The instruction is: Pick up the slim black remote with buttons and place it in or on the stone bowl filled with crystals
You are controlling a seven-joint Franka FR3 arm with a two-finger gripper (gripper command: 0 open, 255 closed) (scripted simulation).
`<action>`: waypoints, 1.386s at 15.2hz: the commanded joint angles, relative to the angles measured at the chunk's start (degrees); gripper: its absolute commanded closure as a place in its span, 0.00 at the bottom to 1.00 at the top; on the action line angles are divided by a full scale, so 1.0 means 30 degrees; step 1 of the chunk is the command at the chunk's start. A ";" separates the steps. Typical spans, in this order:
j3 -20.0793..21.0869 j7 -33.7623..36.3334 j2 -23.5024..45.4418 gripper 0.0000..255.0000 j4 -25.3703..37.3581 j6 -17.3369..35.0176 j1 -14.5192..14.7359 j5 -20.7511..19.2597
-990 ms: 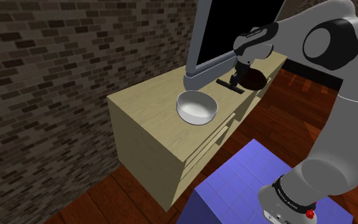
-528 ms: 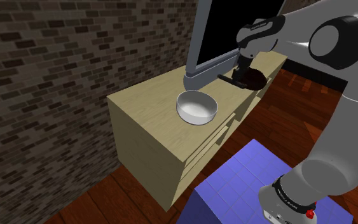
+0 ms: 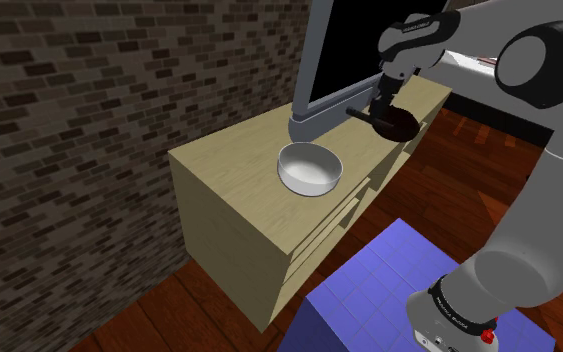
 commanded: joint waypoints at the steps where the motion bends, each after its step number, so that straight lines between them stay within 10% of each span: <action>1: -0.0032 0.0073 -0.0127 1.00 0.0390 -0.0505 -0.0003 -0.0083; 13: -0.0160 0.0434 -0.0669 1.00 0.2720 -0.3307 -0.0041 -0.0427; 21: -0.0851 -0.2919 0.3069 1.00 0.7547 -0.4988 -0.3211 0.1068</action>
